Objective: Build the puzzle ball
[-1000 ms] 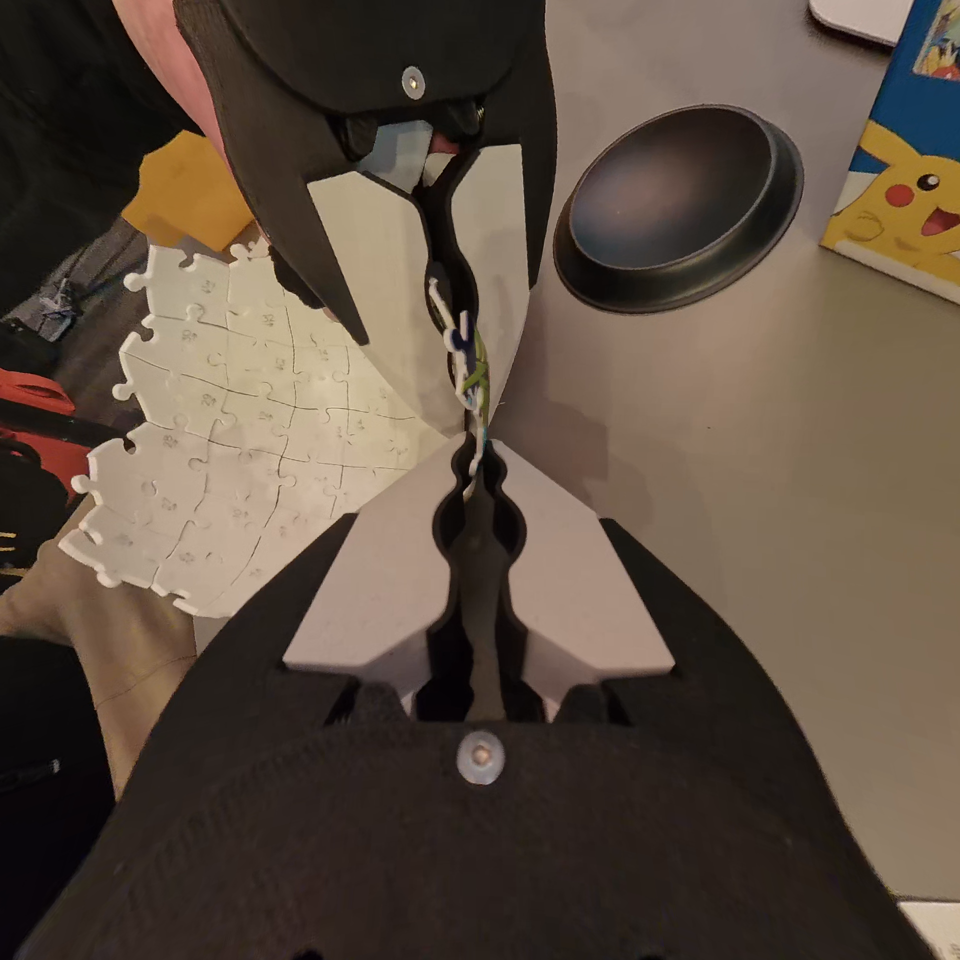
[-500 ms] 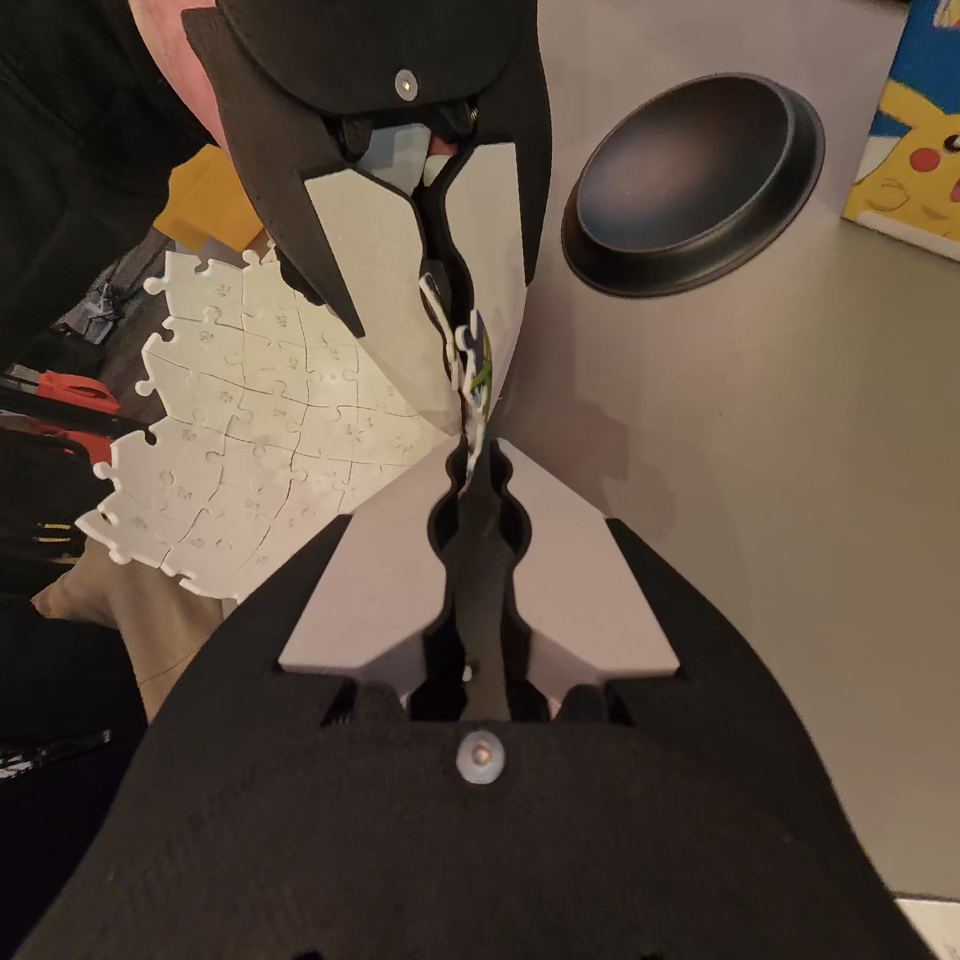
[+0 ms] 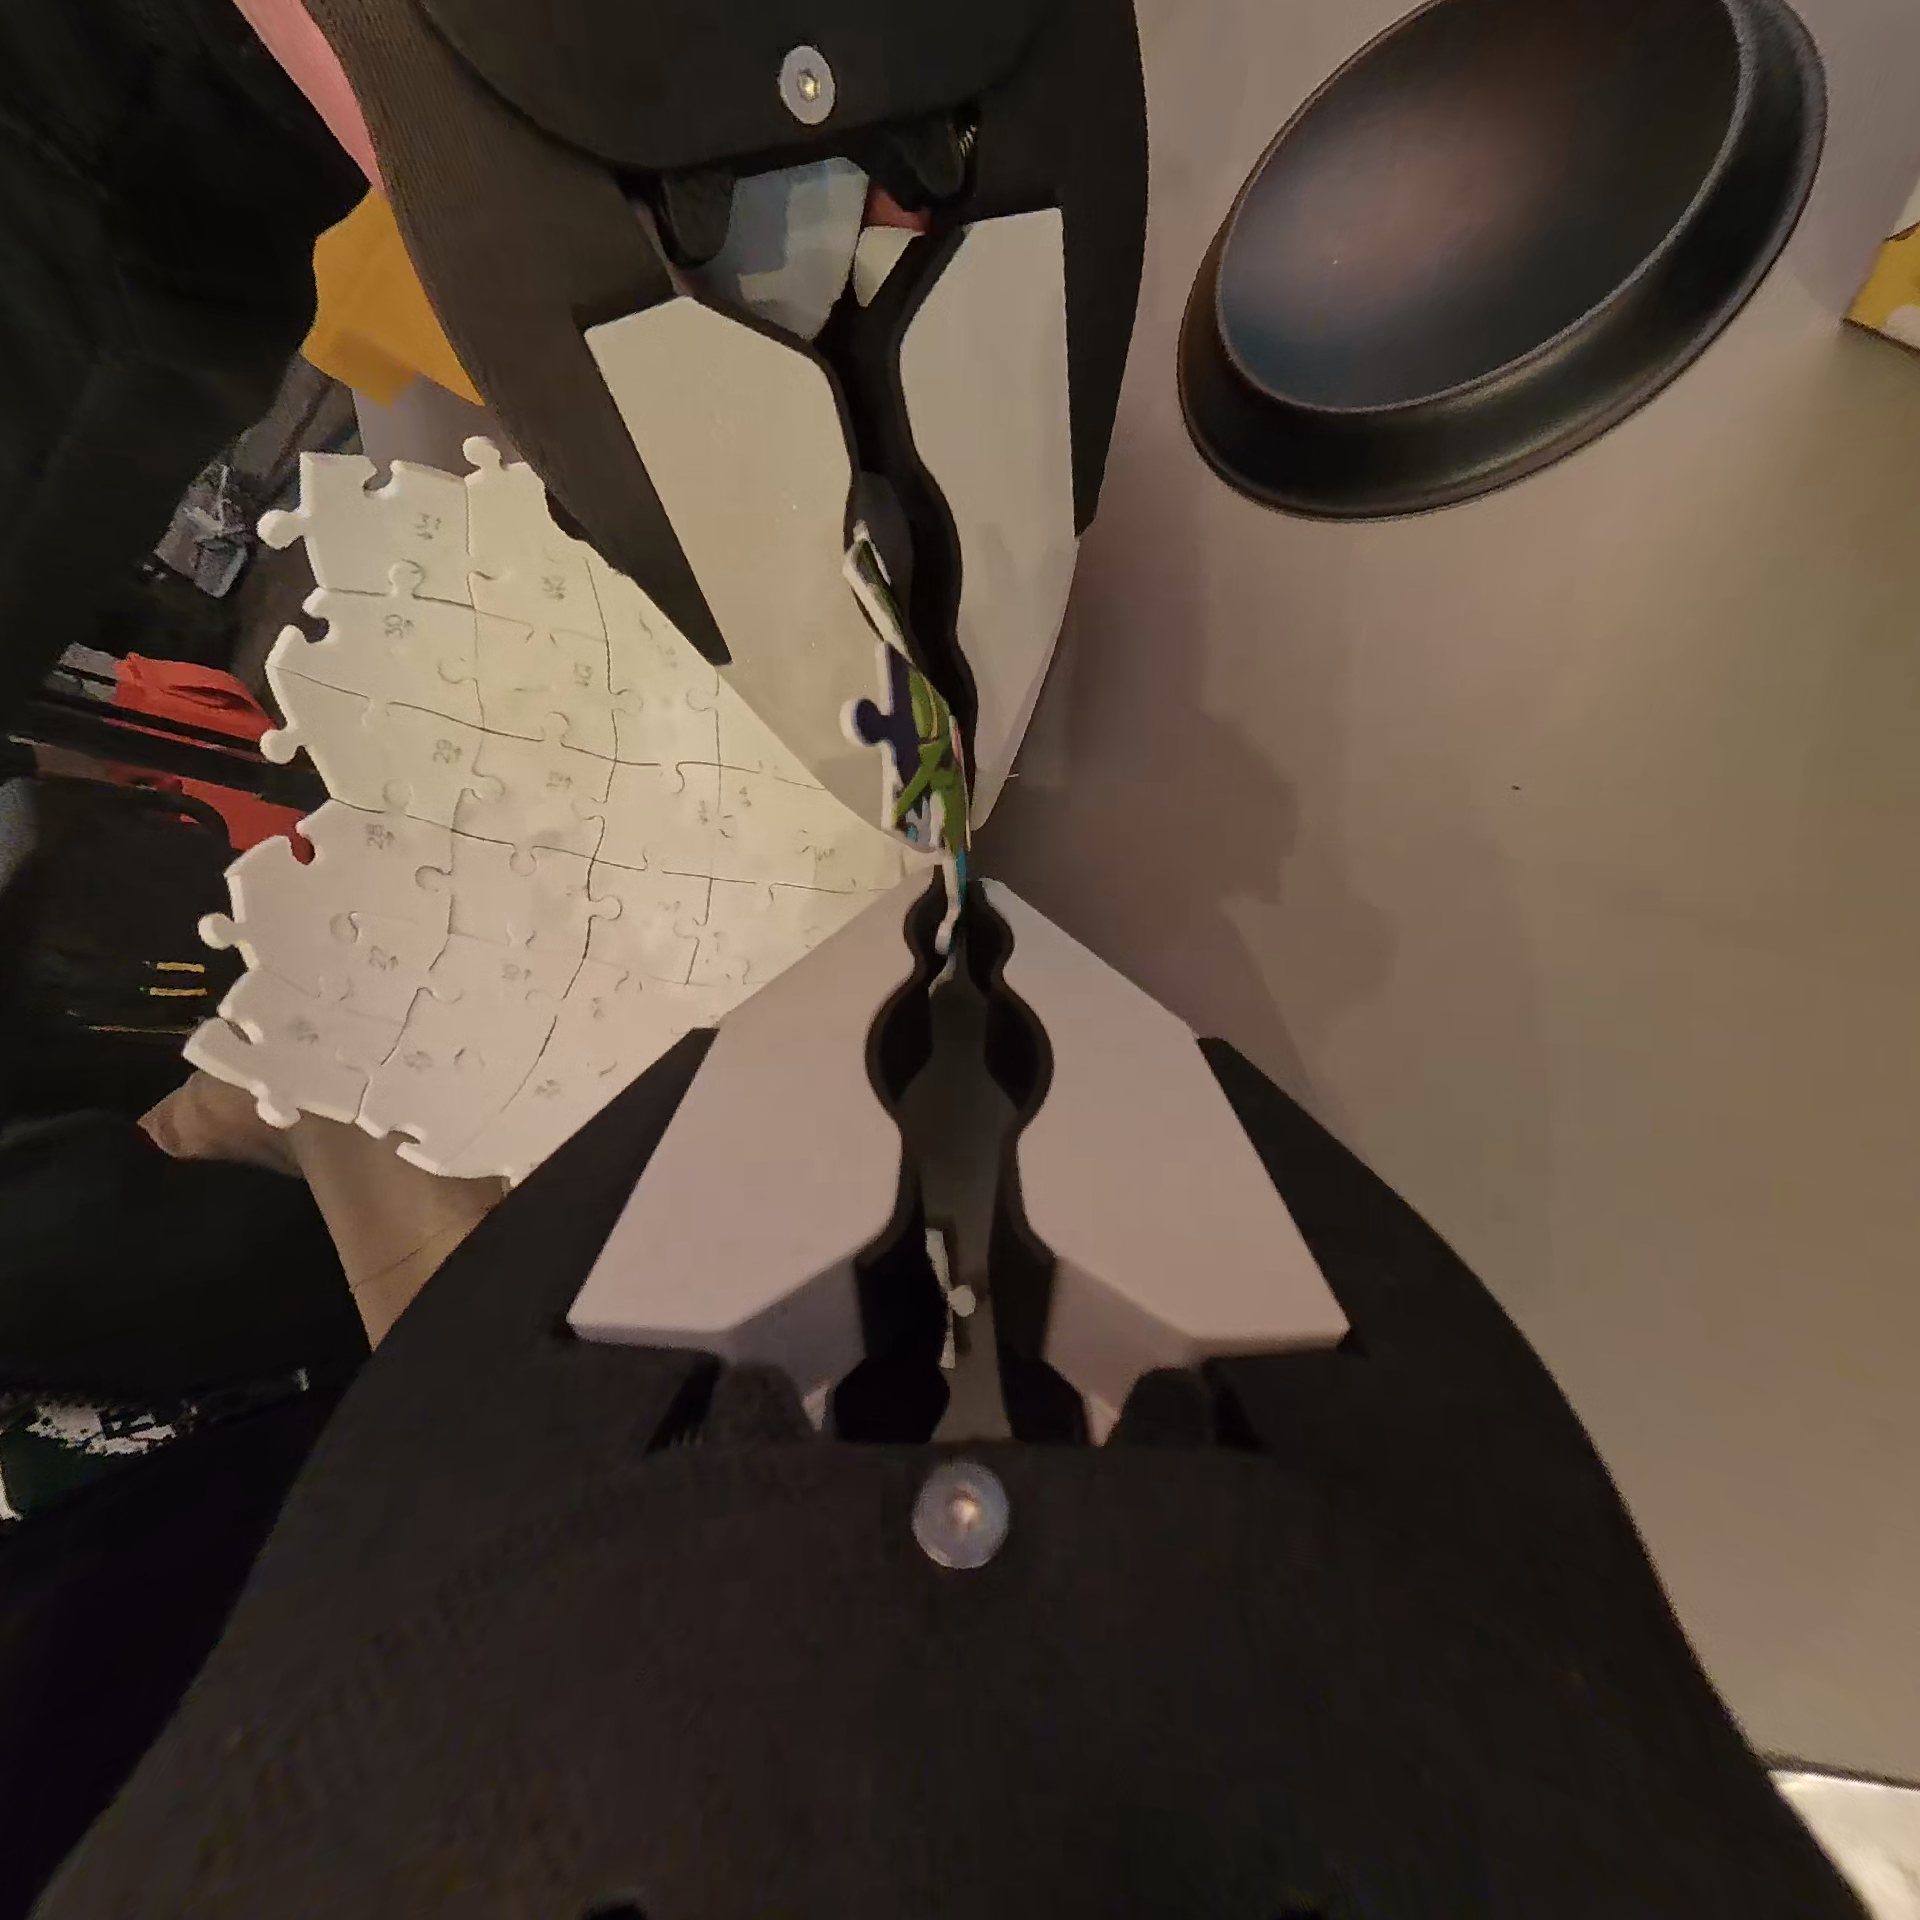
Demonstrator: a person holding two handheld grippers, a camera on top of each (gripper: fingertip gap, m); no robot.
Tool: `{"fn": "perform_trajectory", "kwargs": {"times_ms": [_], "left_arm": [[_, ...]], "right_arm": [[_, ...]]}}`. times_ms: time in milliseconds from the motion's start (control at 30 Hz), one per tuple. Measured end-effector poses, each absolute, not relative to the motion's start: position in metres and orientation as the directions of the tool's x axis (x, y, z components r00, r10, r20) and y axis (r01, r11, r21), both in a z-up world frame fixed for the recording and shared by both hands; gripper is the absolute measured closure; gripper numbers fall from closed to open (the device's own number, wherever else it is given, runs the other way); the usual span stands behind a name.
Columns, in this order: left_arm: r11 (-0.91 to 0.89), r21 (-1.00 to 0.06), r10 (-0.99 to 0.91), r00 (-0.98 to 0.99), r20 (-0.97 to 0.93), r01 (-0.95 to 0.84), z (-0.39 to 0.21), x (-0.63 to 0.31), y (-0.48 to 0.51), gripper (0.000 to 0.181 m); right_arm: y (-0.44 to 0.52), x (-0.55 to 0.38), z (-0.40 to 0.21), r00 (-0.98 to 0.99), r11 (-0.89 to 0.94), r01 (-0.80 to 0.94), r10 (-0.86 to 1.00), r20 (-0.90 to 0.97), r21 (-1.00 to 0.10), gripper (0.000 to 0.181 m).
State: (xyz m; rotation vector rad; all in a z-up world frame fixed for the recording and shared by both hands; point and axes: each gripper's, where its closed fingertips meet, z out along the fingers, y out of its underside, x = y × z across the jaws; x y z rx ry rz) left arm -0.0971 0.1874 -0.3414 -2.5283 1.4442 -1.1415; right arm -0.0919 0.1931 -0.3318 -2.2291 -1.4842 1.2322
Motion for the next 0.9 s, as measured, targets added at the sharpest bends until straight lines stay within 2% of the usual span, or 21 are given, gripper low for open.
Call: {"fn": "perform_trajectory", "kwargs": {"times_ms": [700,900], "left_arm": [[-0.61,-0.381,-0.727,0.3,0.617,-0.695,-0.3408,-0.1011,0.1824,0.177],[-0.602,-0.396,-0.747,0.313,0.587,-0.693,-0.3406,-0.101,0.1804,0.177]], "right_arm": [[0.1891,-0.0977,-0.33,0.138,-0.534,0.632,0.791,-0.597,-0.561,0.18],[0.1866,-0.0957,-0.3303,0.138,-0.526,0.656,0.789,-0.599,-0.541,0.174]]}}
